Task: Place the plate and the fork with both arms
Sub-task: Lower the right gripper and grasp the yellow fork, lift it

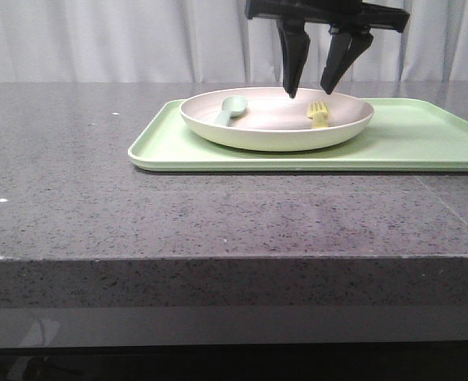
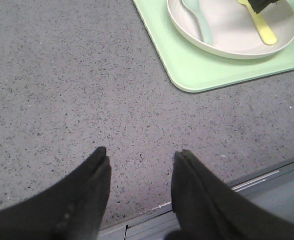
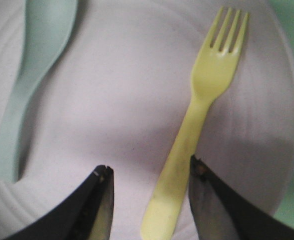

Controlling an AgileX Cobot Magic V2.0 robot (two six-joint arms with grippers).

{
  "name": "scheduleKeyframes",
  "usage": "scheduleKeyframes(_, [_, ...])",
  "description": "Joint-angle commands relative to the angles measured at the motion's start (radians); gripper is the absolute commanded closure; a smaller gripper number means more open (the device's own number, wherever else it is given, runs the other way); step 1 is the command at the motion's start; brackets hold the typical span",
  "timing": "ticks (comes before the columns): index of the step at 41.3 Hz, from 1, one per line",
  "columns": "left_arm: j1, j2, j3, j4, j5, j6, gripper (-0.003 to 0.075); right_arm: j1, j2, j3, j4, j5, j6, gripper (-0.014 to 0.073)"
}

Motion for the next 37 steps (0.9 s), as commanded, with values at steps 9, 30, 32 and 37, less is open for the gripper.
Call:
scheduleKeyframes(9, [-0.008, -0.002, -0.023, -0.003, -0.064, -0.008, 0.0417, -0.027, -0.029, -0.037, -0.046, 0.033, 0.052, 0.0221])
scheduleKeyframes(30, [-0.008, -0.002, -0.023, -0.003, -0.064, -0.008, 0.0417, -0.051, 0.015, -0.037, 0.008, -0.061, 0.076, 0.0221])
scheduleKeyframes(32, [-0.008, -0.002, -0.023, -0.003, -0.064, -0.008, 0.0417, -0.051, 0.015, -0.037, 0.008, -0.082, 0.086, 0.0221])
scheduleKeyframes(37, [-0.008, -0.002, -0.023, -0.003, -0.064, -0.008, 0.0417, -0.051, 0.017, -0.037, 0.008, -0.110, 0.092, 0.0221])
